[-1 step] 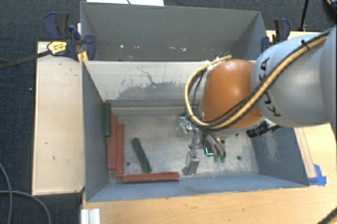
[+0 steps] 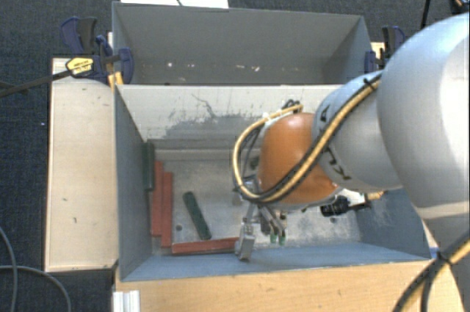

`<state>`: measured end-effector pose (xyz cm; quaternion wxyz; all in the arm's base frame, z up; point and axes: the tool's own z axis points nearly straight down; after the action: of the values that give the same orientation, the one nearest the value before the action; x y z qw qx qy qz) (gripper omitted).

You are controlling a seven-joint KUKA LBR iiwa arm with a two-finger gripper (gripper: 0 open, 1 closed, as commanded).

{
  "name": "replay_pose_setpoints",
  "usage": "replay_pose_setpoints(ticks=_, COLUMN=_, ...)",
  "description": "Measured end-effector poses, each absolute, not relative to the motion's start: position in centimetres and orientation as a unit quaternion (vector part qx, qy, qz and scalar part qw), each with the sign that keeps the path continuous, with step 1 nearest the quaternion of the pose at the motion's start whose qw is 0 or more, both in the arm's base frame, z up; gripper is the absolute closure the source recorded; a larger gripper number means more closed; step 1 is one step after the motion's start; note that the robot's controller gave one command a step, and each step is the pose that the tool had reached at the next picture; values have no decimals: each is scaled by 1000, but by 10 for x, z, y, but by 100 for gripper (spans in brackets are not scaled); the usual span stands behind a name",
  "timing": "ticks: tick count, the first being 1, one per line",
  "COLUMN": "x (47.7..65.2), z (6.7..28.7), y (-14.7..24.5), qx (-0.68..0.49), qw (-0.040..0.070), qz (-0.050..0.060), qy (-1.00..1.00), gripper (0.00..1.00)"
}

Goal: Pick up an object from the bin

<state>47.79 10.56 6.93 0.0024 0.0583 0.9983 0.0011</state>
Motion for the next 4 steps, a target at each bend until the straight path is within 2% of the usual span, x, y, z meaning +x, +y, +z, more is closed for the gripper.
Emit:
replay_pose_setpoints(ticks=1, x=542, z=92, y=122, qx=108, qw=3, qz=1, qy=994, gripper=0)
replay_pose_setpoints(ticks=2, x=564, z=83, y=257, qx=-76, qw=2, qz=2, qy=997, gripper=0)
replay_pose_setpoints(ticks=3, x=584, z=74, y=178, qx=-175, qw=2, qz=0, qy=985, gripper=0)
replay_pose_setpoints(ticks=4, x=579, z=163, y=122, qx=-121, qw=5, qz=0, qy=993, gripper=0)
